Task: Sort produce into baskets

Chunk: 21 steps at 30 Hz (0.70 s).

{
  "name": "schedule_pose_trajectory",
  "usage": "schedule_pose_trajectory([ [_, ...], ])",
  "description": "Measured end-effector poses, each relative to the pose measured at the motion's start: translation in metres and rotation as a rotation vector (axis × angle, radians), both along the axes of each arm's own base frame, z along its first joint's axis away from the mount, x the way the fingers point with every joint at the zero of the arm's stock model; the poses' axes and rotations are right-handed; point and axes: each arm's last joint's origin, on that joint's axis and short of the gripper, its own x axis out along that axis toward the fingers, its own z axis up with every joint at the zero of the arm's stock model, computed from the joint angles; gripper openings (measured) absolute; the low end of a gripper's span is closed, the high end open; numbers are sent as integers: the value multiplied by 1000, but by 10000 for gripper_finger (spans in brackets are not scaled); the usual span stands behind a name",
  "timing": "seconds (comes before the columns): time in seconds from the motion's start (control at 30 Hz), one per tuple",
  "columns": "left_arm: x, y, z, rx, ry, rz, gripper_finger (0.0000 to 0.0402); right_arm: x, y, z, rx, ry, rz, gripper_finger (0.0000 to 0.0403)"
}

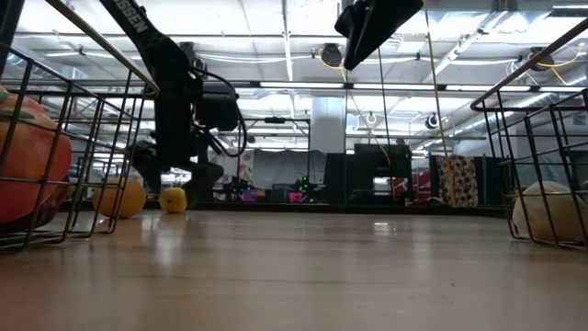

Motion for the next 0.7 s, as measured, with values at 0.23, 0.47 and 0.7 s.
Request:
schedule_pose_trajectory([
  [0.23,2,4,0,-10,-40,-10,325,0,0,0,-1,-2,3,153],
  [0.47,2,4,0,3,-31,-7,255,0,0,0,-1,-2,3,153],
  [0.7,1,4,1,7,-11,-29,211,0,0,0,-1,-2,3,153],
])
